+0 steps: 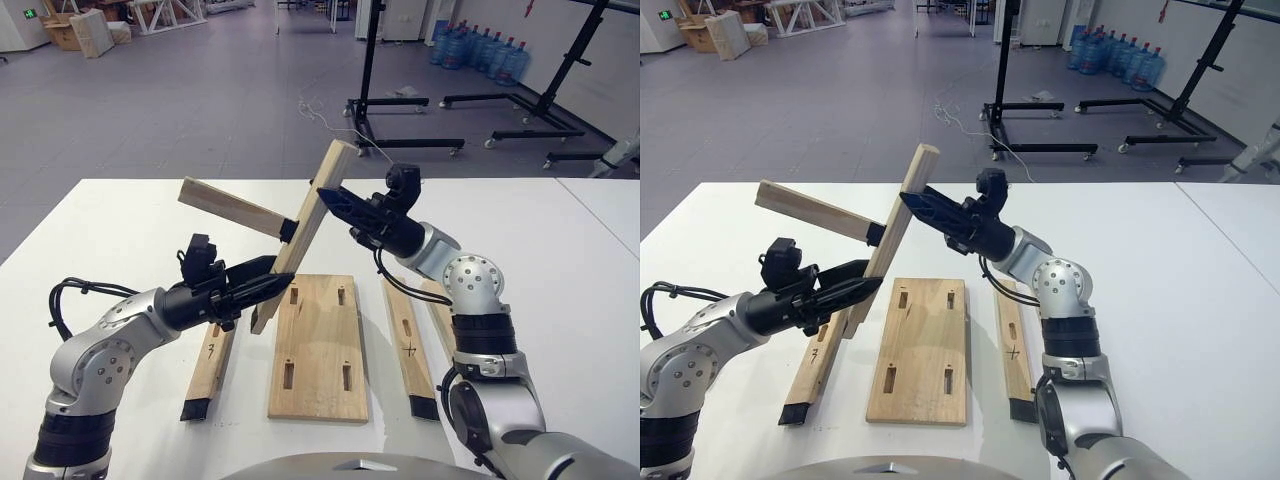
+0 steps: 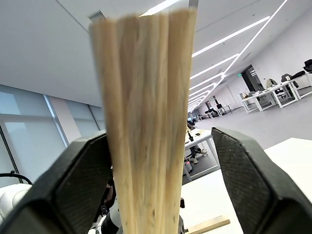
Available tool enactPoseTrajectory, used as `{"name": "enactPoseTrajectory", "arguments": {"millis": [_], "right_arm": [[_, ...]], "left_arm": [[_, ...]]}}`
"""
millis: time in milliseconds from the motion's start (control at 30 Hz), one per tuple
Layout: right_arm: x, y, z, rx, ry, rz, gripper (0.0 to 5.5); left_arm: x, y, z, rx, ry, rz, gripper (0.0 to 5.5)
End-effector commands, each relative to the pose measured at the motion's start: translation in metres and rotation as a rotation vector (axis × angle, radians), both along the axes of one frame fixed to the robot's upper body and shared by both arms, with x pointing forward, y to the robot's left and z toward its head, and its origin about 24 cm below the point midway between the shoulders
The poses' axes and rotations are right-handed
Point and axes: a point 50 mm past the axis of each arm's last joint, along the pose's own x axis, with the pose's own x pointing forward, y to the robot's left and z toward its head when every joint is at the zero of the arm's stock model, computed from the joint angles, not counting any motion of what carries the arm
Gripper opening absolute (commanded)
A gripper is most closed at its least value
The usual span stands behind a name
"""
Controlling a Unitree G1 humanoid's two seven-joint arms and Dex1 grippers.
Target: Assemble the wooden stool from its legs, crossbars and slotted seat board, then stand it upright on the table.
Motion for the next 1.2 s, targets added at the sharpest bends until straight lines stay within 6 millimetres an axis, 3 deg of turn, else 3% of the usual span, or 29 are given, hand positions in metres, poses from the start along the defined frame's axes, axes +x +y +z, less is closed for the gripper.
{"name": "enactPoseTrajectory", "arguments": {"millis": [33, 300, 467, 600, 700, 767, 867, 1000, 1200], "right_arm": [[-0.002, 0.005, 0.012, -0.003, -0.04, 0.035, 3.31], [-0.003, 0.004, 0.012, 0.016, -0.023, 0.05, 2.07], [-0.003, 0.003, 0.016, 0.049, -0.073, -0.006, 2.06], [-0.003, -0.003, 0.017, 0.064, -0.098, -0.05, 2.06], [0.013, -0.023, 0.023, 0.068, -0.087, -0.225, 2.06], [0.02, -0.042, 0.031, 0.021, -0.153, -0.342, 2.06], [0.014, -0.055, 0.029, -0.203, -0.314, -0.308, 2.06], [0.016, -0.06, 0.01, -0.431, -0.457, -0.253, 2.06], [0.021, -0.058, -0.007, -0.493, -0.554, -0.218, 2.06]], "left_arm": [[-0.002, -0.002, 0.002, 0.03, -0.012, -0.024, 2.03], [-0.006, -0.004, -0.001, 0.034, -0.007, -0.025, 2.03], [-0.006, 0.001, -0.003, -0.029, -0.004, 0.0, 2.03], [0.003, 0.009, -0.009, -0.037, 0.046, 0.107, 2.74], [0.004, 0.014, -0.014, -0.033, 0.074, 0.178, 3.19], [0.001, 0.02, -0.016, -0.032, 0.088, 0.228, 3.47], [-0.007, 0.036, -0.021, -0.016, 0.109, 0.326, 3.84], [-0.011, 0.048, -0.027, 0.005, 0.135, 0.407, 4.13], [-0.006, 0.044, -0.027, 0.025, 0.126, 0.393, 4.13]]}}
